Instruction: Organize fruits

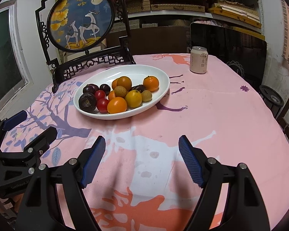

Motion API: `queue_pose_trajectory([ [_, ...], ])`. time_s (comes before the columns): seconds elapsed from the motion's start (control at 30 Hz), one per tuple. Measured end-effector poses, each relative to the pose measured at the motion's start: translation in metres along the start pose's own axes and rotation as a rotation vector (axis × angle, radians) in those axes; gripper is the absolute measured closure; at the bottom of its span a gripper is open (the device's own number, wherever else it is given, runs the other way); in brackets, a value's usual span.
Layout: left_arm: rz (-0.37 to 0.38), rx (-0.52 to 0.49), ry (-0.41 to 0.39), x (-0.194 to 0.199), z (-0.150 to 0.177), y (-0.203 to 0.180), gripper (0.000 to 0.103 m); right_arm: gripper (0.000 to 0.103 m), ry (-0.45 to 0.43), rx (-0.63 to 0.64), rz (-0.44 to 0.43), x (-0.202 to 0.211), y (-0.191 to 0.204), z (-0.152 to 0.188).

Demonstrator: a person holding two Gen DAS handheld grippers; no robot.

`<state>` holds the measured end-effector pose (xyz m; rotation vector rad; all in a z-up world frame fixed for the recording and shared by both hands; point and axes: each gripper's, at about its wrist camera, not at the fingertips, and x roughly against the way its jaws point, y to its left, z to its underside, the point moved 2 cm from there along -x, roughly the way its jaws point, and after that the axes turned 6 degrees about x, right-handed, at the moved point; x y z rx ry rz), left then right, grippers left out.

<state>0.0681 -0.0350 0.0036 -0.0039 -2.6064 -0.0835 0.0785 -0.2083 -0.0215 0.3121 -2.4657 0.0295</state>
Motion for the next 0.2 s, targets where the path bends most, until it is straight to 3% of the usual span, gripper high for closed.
queue_pose_trajectory([
  [0.2,0.026,0.024,0.033,-0.0035,0.0016,0.0048,0.002,0.024,0.009,-0.012,-0.017,0.0005,-0.0004,0.0024],
])
